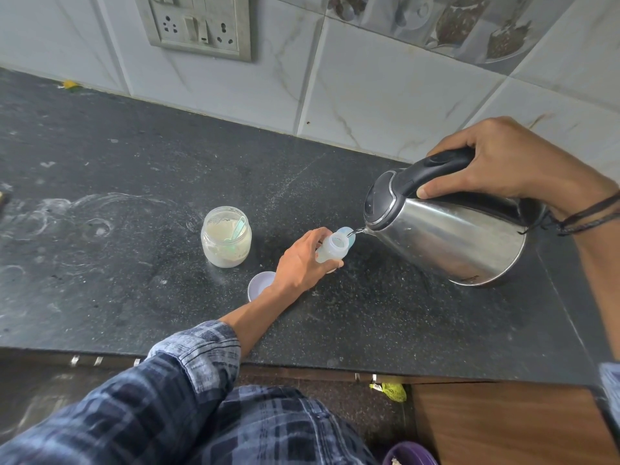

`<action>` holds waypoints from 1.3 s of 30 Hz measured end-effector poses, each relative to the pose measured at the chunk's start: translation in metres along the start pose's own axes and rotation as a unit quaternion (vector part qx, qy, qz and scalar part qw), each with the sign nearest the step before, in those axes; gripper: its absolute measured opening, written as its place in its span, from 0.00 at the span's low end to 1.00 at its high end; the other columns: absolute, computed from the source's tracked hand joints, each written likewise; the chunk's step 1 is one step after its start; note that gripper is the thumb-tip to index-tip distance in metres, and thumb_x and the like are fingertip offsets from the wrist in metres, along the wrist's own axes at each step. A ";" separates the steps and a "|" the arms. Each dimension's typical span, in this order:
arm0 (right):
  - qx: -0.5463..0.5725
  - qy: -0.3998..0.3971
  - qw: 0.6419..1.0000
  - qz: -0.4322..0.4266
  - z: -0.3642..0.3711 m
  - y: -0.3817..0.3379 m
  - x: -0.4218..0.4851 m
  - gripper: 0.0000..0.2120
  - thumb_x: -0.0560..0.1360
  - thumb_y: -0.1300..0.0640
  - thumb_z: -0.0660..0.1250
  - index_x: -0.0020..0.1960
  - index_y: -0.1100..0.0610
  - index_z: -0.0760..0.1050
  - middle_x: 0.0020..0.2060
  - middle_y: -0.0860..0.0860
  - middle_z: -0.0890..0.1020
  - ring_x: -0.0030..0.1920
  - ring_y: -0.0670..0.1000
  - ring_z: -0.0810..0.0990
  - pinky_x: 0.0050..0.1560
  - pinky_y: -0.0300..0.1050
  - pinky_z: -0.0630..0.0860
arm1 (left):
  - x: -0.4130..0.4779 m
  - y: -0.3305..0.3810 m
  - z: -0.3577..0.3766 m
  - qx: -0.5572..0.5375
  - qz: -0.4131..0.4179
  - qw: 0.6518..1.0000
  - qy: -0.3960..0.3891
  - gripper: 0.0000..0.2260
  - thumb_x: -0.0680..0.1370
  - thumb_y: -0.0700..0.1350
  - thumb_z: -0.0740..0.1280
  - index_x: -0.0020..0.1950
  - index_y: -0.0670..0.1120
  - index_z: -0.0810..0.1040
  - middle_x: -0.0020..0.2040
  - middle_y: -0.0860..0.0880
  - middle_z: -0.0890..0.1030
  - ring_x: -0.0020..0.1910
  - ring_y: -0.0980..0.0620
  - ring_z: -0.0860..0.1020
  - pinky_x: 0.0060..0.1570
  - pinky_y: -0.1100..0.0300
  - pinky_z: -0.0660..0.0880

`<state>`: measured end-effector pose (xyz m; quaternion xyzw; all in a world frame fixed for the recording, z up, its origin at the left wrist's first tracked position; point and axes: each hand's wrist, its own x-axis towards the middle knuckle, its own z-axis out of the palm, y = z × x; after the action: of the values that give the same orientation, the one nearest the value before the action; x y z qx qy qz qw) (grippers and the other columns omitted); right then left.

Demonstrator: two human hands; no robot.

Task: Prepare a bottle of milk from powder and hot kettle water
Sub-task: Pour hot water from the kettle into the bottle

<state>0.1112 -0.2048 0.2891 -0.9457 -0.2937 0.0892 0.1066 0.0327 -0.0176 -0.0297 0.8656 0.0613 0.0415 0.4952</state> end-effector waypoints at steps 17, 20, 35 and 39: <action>0.043 0.001 0.999 0.019 0.022 0.007 0.001 0.20 0.58 0.28 0.75 0.47 0.34 0.83 0.39 0.34 0.84 0.43 0.35 0.81 0.46 0.46 0.80 | -0.001 0.002 -0.002 0.004 -0.008 1.000 -0.004 0.26 0.73 0.59 0.77 0.67 0.58 0.73 0.63 0.58 0.79 0.56 0.53 0.79 0.58 0.47 0.79; 0.054 -0.003 0.998 0.019 0.029 0.005 0.001 0.21 0.57 0.27 0.75 0.47 0.32 0.83 0.40 0.32 0.84 0.43 0.34 0.81 0.43 0.44 0.78 | -0.001 0.002 -0.002 0.002 -0.004 1.000 -0.002 0.26 0.73 0.58 0.78 0.67 0.57 0.73 0.63 0.57 0.79 0.57 0.53 0.79 0.58 0.47 0.79; 0.016 -0.011 1.000 0.016 0.039 0.005 0.012 0.18 0.58 0.26 0.73 0.46 0.30 0.82 0.40 0.30 0.83 0.42 0.34 0.80 0.46 0.52 0.83 | -0.003 0.004 -0.004 0.000 0.001 1.000 -0.001 0.24 0.73 0.58 0.78 0.66 0.57 0.74 0.63 0.58 0.79 0.55 0.53 0.80 0.57 0.48 0.80; 0.025 -0.012 0.999 0.016 0.040 0.008 0.014 0.19 0.57 0.26 0.73 0.46 0.30 0.82 0.39 0.30 0.83 0.42 0.33 0.80 0.45 0.50 0.82 | -0.003 0.004 -0.004 0.002 0.002 1.000 -0.002 0.25 0.73 0.58 0.78 0.67 0.57 0.74 0.64 0.57 0.79 0.56 0.53 0.80 0.57 0.47 0.80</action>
<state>0.1176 -0.1978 0.2473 -0.9463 -0.2774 0.1099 0.1248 0.0297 -0.0166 -0.0241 0.8668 0.0587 0.0411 0.4935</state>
